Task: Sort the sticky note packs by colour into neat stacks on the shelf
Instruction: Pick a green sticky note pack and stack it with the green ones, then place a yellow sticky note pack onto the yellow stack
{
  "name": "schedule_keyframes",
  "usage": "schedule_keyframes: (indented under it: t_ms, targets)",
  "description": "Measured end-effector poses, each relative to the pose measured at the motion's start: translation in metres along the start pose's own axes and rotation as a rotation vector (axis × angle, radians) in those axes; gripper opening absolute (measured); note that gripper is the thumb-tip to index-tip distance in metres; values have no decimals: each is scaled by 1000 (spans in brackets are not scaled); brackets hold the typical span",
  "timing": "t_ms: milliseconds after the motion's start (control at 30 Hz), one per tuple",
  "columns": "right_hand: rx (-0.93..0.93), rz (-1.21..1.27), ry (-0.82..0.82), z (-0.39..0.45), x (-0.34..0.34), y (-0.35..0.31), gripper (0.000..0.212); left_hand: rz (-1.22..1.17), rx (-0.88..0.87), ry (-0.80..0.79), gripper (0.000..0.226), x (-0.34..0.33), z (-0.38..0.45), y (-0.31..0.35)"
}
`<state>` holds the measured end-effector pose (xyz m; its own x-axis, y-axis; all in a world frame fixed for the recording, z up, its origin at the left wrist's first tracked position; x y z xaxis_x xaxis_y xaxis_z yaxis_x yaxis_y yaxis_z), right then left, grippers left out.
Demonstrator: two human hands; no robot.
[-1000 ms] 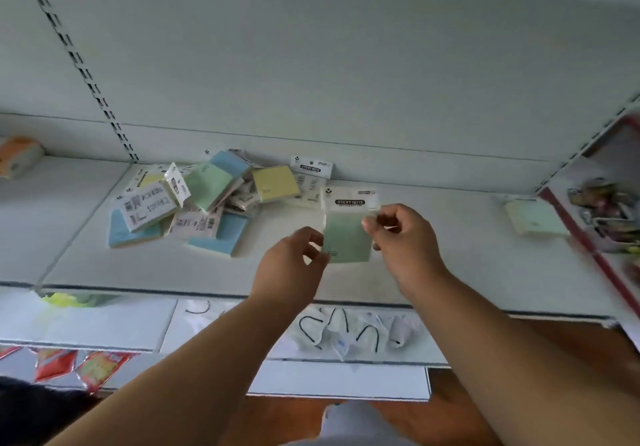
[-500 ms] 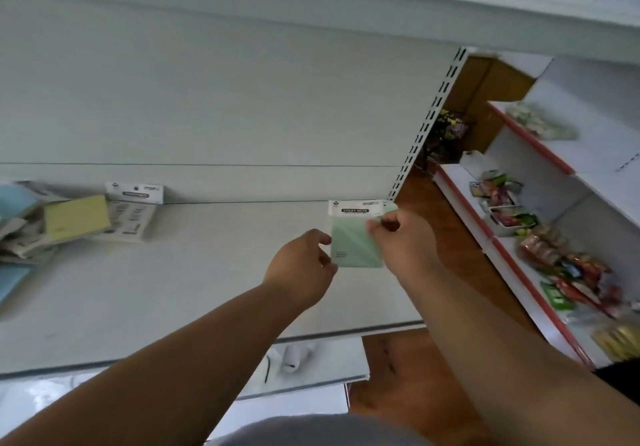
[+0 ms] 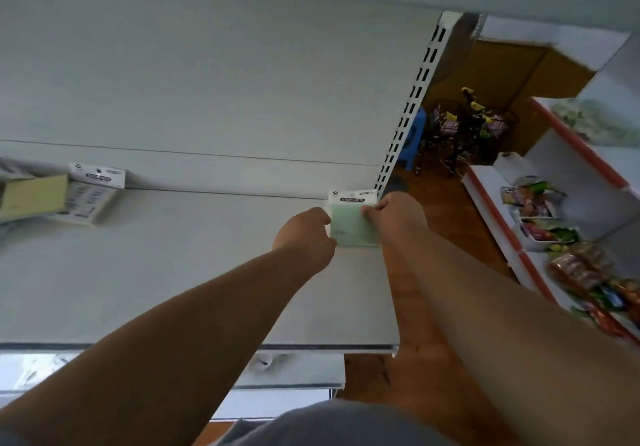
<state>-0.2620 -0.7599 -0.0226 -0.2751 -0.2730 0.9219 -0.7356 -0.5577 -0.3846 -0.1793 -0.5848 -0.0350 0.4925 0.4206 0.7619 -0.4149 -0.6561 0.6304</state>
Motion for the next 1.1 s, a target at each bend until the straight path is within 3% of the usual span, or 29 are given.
schedule_keyframes:
  t_ms: [200, 333, 600, 867, 967, 1100]
  targets:
    - [103, -45, 114, -14, 9, -23, 28, -8, 15, 24, 37, 7, -4, -7]
    - [238, 83, 149, -41, 8, -69, 21, -71, 53, 61, 31, 24, -22, -34]
    - [405, 240, -16, -103, -69, -228, 25, -173, 175, 191, 24, 121, -68, -175]
    - [410, 399, -161, -154, -161, -380, 21, -287, 325, 342, 30, 252, -91, -338]
    - [367, 450, -206, -159, -180, -413, 9, -448, 397, 353, 43, 280, -86, -376]
    - [273, 507, -327, -155, -197, -442, 33, -764, 492, 290, 50, 288, -67, -397]
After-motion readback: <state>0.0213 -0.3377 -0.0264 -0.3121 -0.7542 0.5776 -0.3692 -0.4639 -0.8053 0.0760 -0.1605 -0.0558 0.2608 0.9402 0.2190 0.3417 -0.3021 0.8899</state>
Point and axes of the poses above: each hand's wrist, its own z-axis towards the middle knuckle, its own x-axis out of the back of the hand, y = z × x, the point moved 8 cm from there along z, towards the middle knuckle, and after that the axes turned 1 degree about -z, right-handed, at the moved point
